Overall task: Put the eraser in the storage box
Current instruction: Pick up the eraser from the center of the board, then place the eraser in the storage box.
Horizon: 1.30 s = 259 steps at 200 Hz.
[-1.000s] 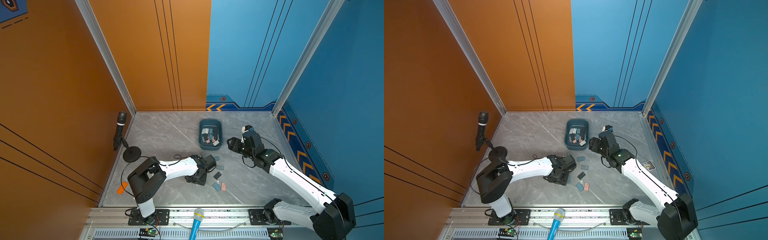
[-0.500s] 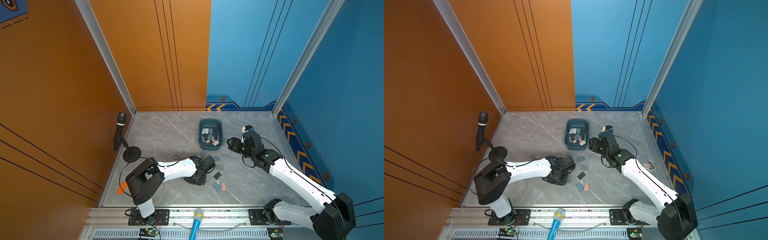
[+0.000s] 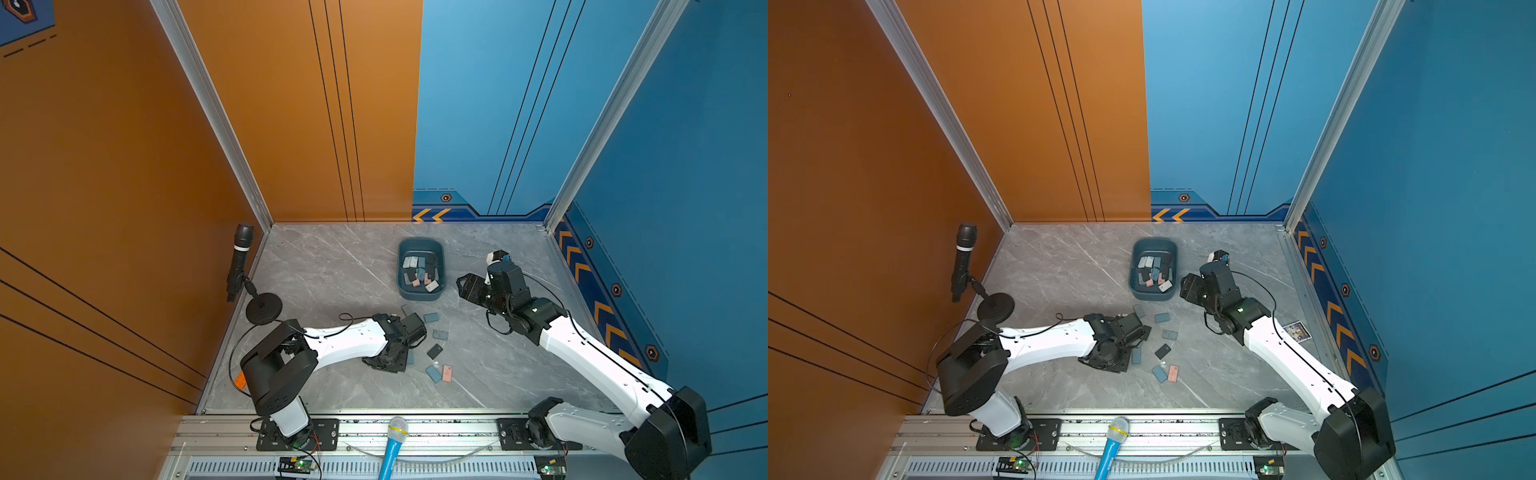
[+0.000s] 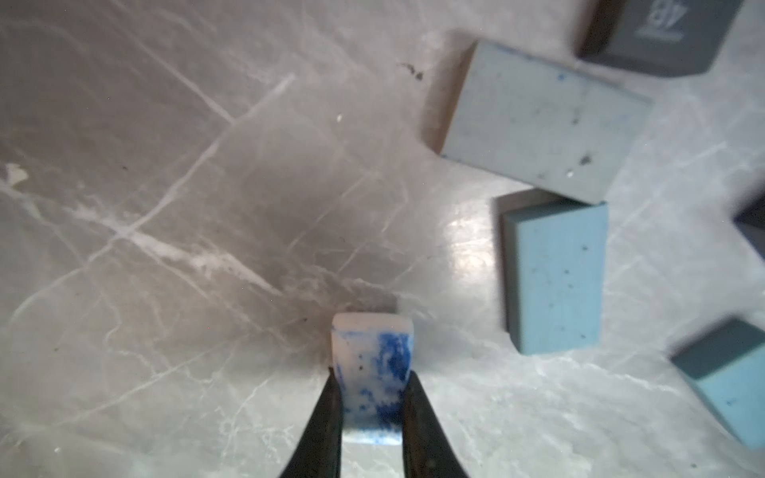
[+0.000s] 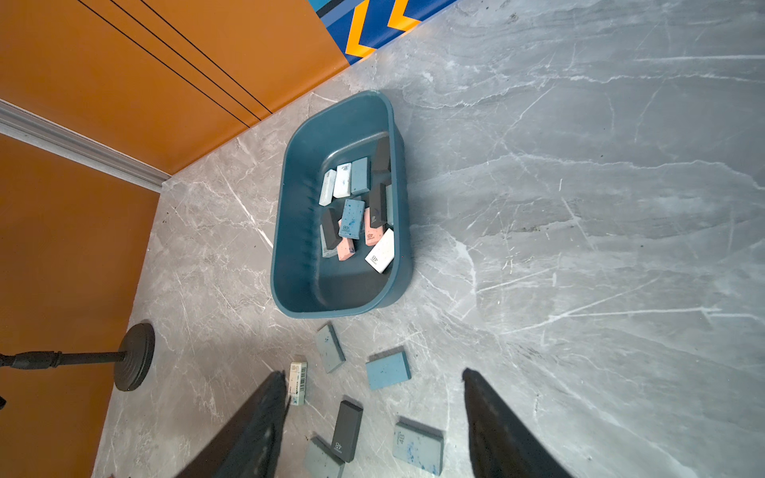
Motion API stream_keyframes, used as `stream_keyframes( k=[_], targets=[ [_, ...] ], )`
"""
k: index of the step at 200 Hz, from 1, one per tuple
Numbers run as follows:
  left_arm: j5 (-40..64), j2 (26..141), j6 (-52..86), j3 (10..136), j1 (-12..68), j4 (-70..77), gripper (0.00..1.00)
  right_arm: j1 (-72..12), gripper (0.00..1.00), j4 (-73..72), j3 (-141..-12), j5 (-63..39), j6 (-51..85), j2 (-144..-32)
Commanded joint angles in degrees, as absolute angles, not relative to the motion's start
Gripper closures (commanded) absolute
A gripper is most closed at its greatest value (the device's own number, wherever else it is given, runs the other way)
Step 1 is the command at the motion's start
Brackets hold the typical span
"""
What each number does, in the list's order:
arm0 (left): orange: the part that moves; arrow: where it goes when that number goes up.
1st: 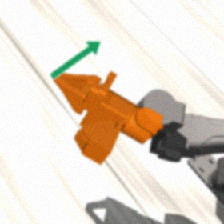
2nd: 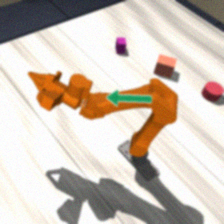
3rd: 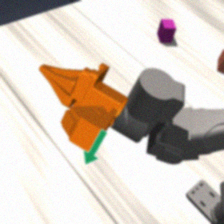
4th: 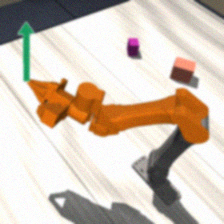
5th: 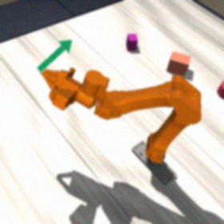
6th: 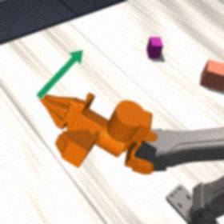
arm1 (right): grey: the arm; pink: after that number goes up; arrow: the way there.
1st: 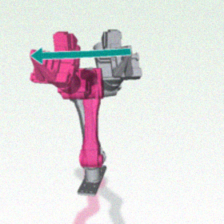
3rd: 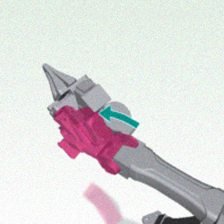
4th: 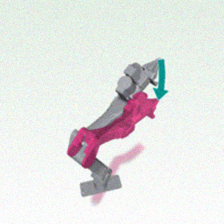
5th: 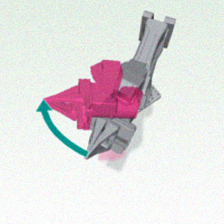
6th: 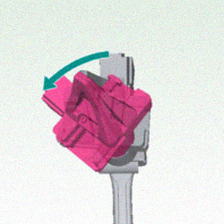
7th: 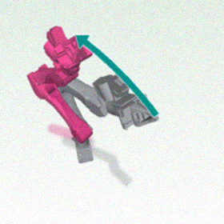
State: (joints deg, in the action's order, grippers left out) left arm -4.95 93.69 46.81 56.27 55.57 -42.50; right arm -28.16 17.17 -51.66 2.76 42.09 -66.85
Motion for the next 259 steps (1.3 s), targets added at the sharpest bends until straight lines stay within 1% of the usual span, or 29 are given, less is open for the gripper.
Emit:
stream_keyframes(
  k=[1, 59, 125, 175, 208, 259],
  targets=[
    [-6.45, 90.52, 46.74, 56.25, 55.64, -45.11, 0.83, -28.10, 0.32, 18.89, -51.69, 2.90, 43.02, -64.68],
    [-7.43, 87.11, 44.21, 58.61, 53.27, -46.63, 0.83, -28.10, 0.32, 18.92, -51.07, 2.89, 42.89, -63.71],
    [-6.81, 90.76, 35.80, 70.96, 46.62, -47.12, 0.83, -27.77, 0.32, 18.13, -50.20, 2.98, 42.19, -62.76],
    [-4.65, 102.31, 28.06, 87.99, 41.87, -47.30, 0.83, -26.56, 0.32, 17.45, -49.17, 2.17, 41.71, -61.92],
    [-1.82, 112.73, 25.39, 100.72, 39.33, -47.62, 0.84, -24.96, 0.31, 17.58, -48.44, 1.72, 41.39, -60.62],
    [-1.05, 128.15, 23.87, 119.45, 36.35, -47.58, 0.84, -22.14, 0.30, 17.95, -47.12, 0.45, 41.26, -58.90]
  ],
)
